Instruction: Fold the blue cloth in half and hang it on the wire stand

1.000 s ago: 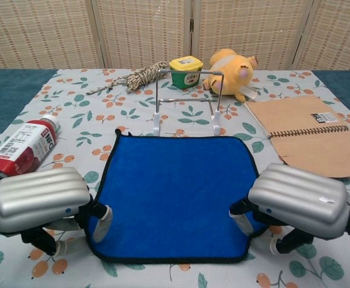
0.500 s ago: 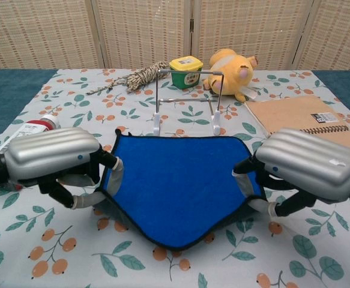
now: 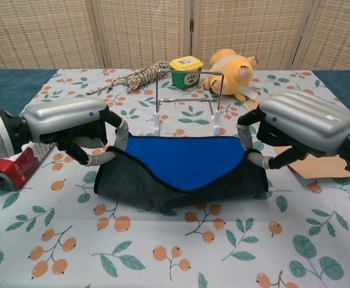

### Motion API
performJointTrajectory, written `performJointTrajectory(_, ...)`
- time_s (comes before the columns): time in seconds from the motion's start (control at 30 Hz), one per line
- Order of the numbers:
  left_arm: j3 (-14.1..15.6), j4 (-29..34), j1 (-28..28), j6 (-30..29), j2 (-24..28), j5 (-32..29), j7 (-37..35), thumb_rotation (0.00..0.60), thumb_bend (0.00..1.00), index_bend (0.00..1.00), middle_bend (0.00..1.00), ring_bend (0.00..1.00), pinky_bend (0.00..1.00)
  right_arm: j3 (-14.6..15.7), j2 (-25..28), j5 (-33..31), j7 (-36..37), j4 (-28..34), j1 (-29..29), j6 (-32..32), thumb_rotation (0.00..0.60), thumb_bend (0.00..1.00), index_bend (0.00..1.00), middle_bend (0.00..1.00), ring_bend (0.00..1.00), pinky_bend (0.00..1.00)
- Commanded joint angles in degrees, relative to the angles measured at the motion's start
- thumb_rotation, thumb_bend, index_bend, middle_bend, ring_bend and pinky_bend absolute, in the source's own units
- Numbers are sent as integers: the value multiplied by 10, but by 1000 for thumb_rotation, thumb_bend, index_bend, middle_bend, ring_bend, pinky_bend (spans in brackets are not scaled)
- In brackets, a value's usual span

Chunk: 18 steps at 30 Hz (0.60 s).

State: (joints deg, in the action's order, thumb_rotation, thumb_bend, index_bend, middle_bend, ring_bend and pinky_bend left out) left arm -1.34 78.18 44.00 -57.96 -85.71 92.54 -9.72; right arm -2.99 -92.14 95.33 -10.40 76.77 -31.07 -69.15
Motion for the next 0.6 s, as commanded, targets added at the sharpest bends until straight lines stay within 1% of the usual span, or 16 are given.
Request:
performJointTrajectory(0.03, -13, -10, 10, 13, -7, -15, 0, 600, 435, 528, 1000, 953, 1000, -10, -8, -15, -7, -5, -5, 9, 600, 414, 653, 980, 916, 976)
performJointTrajectory(0.3, -44, -41, 32, 49, -24, -61, 18, 600, 434, 527, 1000, 953, 1000, -31, -21, -44, -21, -25, -20, 26, 600, 414, 654, 980, 916, 976)
performJointTrajectory(0.43, -59, -57, 39, 66, -31, -92, 29, 600, 435, 527, 1000, 953, 1000, -42, -27, -62, -25, -46, -28, 37, 600, 414, 654, 980, 916, 976)
performJointTrajectory(0.6, -68, -72, 39, 79, -38, -125, 48, 600, 434, 526, 1000, 953, 1000, -54, -37, -87, -23, -76, -37, 54, 600, 414, 654, 980, 916, 976)
